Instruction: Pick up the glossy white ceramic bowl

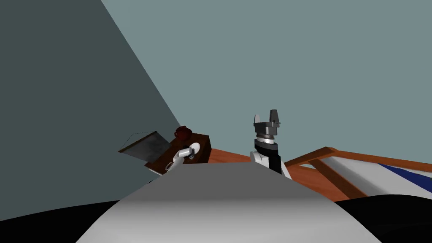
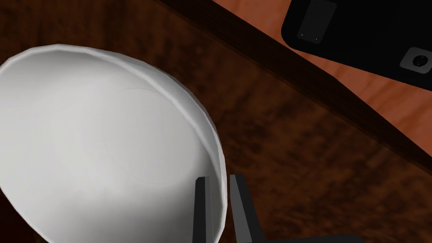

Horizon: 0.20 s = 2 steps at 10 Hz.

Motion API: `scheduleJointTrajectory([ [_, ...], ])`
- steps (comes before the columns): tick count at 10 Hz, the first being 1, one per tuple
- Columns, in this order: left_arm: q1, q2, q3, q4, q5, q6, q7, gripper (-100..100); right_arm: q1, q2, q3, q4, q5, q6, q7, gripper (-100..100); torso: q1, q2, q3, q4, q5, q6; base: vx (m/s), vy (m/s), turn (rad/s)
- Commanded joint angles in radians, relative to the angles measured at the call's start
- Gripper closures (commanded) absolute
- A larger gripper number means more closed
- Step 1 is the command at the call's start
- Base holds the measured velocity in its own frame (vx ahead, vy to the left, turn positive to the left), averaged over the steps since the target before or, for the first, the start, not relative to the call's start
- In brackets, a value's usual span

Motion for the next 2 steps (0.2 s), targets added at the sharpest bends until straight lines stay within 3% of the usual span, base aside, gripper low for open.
scheduleJointTrajectory([
  [1,0.0,0.0,0.0,0.0,0.0,0.0,0.0,100,0.0,0.0,0.0,0.0,0.0,0.0,0.0,0,0.0,0.0,0.0,0.0,0.0,0.0,0.045,-0.003,0.071],
  [2,0.002,-0.002,-0.002,-0.007,-0.003,0.007,0.001,0,0.0,0.0,0.0,0.0,0.0,0.0,0.0,0,0.0,0.003,0.002,0.001,0.0,0.001,0.008,0.0,-0.013],
])
